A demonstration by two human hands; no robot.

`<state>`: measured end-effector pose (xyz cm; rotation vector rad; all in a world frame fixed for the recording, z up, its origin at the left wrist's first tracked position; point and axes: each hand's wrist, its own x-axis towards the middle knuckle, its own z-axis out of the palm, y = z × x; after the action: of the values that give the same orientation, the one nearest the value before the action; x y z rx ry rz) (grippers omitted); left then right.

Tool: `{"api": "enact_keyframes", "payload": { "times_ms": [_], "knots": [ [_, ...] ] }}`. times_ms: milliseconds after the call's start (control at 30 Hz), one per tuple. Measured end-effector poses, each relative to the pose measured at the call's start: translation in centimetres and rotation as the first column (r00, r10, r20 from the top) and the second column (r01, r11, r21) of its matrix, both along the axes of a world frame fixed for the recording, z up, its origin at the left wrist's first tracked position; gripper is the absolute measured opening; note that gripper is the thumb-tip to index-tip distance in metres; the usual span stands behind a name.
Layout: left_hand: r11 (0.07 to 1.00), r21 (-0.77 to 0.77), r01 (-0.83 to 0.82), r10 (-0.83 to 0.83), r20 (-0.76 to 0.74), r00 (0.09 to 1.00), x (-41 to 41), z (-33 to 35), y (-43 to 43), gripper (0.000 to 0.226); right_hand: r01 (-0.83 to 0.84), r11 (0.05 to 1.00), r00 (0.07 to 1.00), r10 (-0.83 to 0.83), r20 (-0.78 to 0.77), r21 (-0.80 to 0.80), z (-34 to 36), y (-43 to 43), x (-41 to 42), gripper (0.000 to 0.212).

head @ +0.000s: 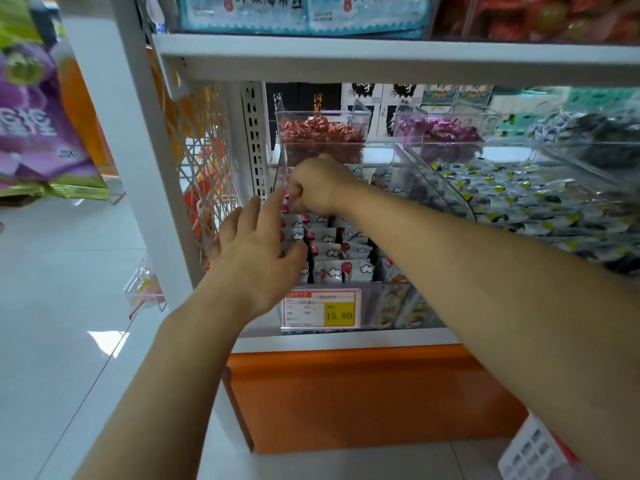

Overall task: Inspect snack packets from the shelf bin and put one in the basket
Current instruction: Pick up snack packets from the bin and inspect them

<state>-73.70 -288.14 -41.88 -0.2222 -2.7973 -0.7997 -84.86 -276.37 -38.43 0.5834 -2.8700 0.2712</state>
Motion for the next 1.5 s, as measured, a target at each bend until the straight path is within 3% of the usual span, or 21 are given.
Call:
{"api": "enact_keyframes", "payload": {
  "times_ms": [100,233,400,500,567,700,867,1000,1167,1400,1500],
  "knots": [
    [1.0,0.012,-0.001,0.001,-0.017,1.0,0.0,0.0,-0.1,0.073,-0.076,0.96,0.996,0.088,0.034,-0.268,0.7,0.7,0.4,0.013],
    [0.998,0.058,-0.026,0.031,-0.091,0.995,0.1,0.5,-0.1,0.069,-0.118,0.77,0.992,0.058,-0.116,-0.627,1.2,1.9,2.6,0.005],
    [0.993,0.089,-0.082,0.108,-0.342,0.933,0.5,1.5,0.4,0.052,-0.178,0.489,0.972,-0.049,-0.231,-0.854,1.3,3.8,6.8,0.024],
    [0.989,0.138,-0.047,0.11,-0.501,0.858,1.3,1.9,1.0,0.04,-0.122,0.266,0.985,-0.087,-0.15,-0.956,0.1,5.5,9.7,0.021],
    [0.99,0.141,0.014,0.059,-0.506,0.86,1.8,1.9,1.8,0.04,-0.042,0.147,0.997,-0.06,-0.051,-0.988,-0.6,6.6,11.2,0.015],
    [0.966,0.238,0.1,-0.003,-0.375,0.927,2.4,1.3,3.0,0.044,0.052,-0.046,0.997,0.05,0.05,-0.998,-0.7,8.5,13.0,0.015],
    [0.83,0.526,0.188,-0.076,-0.228,0.971,2.9,1.3,4.0,0.013,0.158,-0.138,0.98,0.145,0.138,-0.978,-0.8,10.0,14.2,0.011],
    [0.577,0.811,0.101,-0.122,-0.037,0.992,3.1,1.7,4.2,0.016,0.284,-0.223,0.944,0.237,0.231,-0.932,-0.7,10.5,14.4,0.01],
    [0.304,0.952,0.027,-0.211,0.039,0.977,3.3,2.1,4.4,0.025,0.287,-0.305,0.945,0.245,0.217,-0.908,-0.8,10.7,14.2,0.011],
    [0.27,0.96,0.073,-0.228,-0.01,0.974,3.1,2.3,4.1,0.019,0.258,-0.32,0.935,0.319,0.152,-0.912,-0.9,11.1,13.8,0.011],
    [0.301,0.946,0.123,-0.261,-0.042,0.964,3.0,2.3,3.9,0.016,0.183,-0.155,0.965,0.215,0.148,-0.971,-1.2,11.3,13.8,0.014]
  ]
}}
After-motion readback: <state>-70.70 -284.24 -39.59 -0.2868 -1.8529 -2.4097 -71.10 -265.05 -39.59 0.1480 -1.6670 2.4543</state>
